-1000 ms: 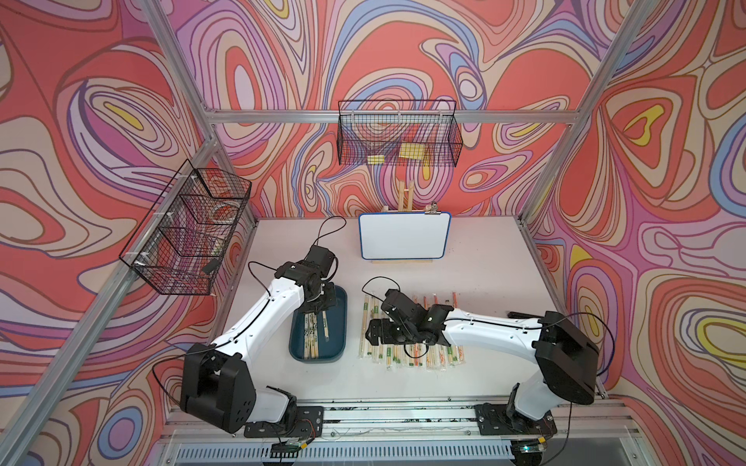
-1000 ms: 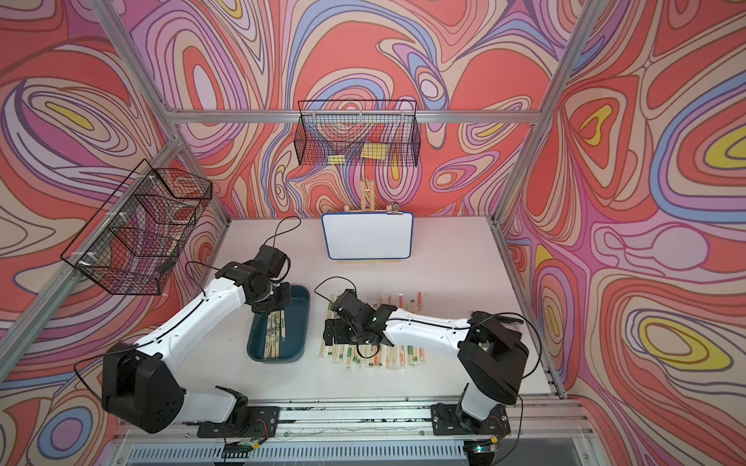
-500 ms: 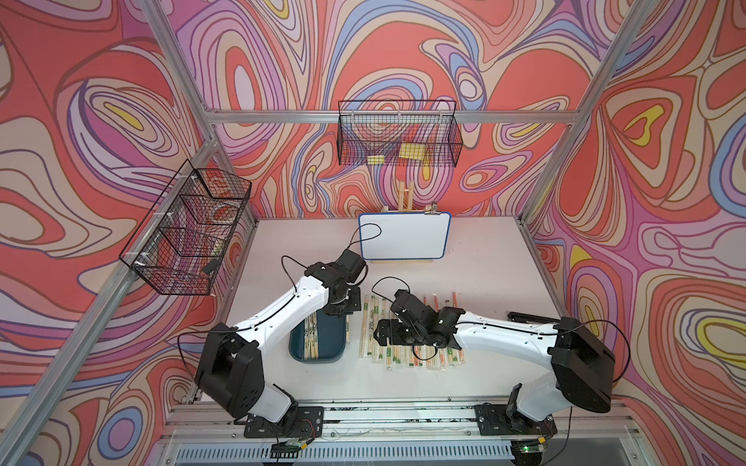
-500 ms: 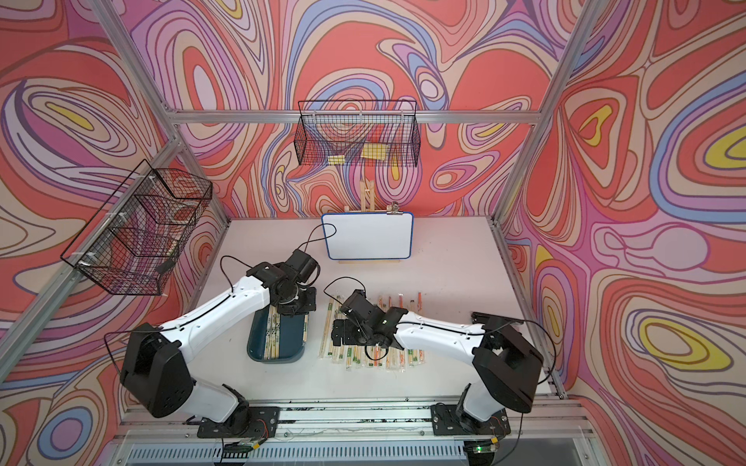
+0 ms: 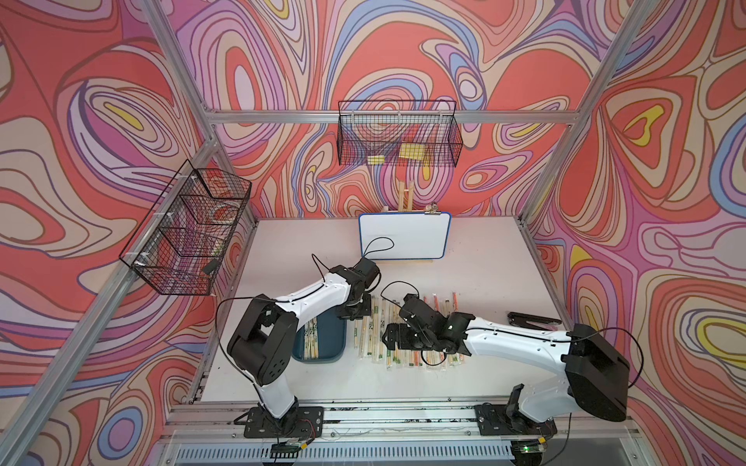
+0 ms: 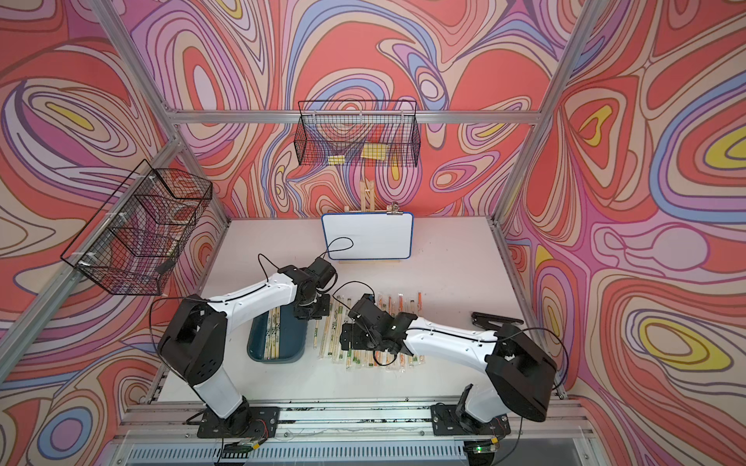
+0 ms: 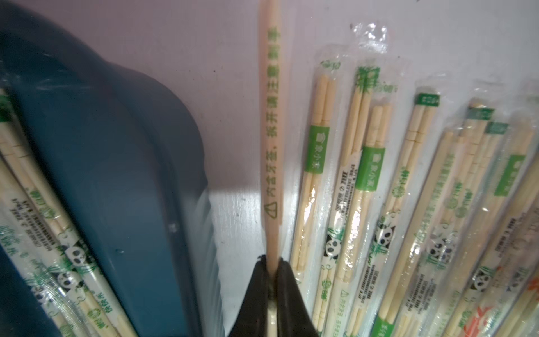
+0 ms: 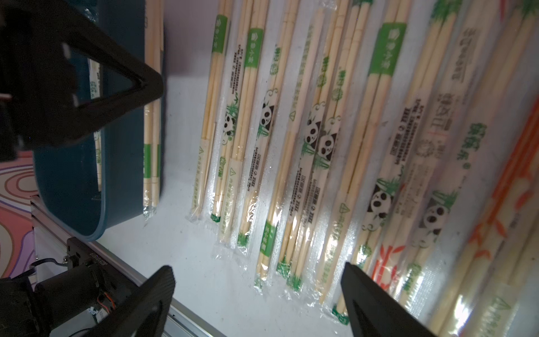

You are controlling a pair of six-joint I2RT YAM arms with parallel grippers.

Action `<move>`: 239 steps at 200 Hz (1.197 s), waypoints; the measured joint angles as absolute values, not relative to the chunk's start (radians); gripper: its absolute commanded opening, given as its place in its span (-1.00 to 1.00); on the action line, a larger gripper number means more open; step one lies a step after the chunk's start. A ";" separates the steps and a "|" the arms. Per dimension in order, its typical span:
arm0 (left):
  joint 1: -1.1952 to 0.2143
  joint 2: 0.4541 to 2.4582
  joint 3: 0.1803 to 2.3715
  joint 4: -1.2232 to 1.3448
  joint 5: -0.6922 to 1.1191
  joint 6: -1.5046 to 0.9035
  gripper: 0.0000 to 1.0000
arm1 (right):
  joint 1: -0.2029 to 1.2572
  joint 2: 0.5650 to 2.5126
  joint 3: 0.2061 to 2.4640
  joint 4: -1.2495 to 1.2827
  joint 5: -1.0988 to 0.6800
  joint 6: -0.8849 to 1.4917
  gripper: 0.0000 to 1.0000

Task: Take the paired disposable chopsticks out of the storage box
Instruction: Place the paired disposable chopsticks at the center of the board.

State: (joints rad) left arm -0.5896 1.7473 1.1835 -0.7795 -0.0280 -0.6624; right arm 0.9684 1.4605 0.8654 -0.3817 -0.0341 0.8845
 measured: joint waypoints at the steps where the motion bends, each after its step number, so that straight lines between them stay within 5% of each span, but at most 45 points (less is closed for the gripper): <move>1: -0.590 1.748 1.183 -0.778 -0.028 -0.662 -1.00 | 0.968 1.460 0.865 -0.382 -0.034 0.884 0.90; 156: -0.648 1.813 1.126 -0.677 -0.017 -0.667 -0.98 | 0.957 1.439 0.864 -0.398 -0.030 0.884 0.91; 174: -0.651 1.813 1.126 -0.675 -0.017 -0.670 -0.87 | 0.957 1.439 0.864 -0.399 -0.030 0.884 0.90; 212: -0.654 1.813 1.126 -0.677 -0.018 -0.670 -0.26 | 0.957 1.439 0.864 -0.402 -0.030 0.884 0.90; 239: -0.654 1.803 1.126 -0.690 -0.019 -0.670 -0.14 | 0.957 1.439 0.864 -0.406 -0.030 0.884 0.91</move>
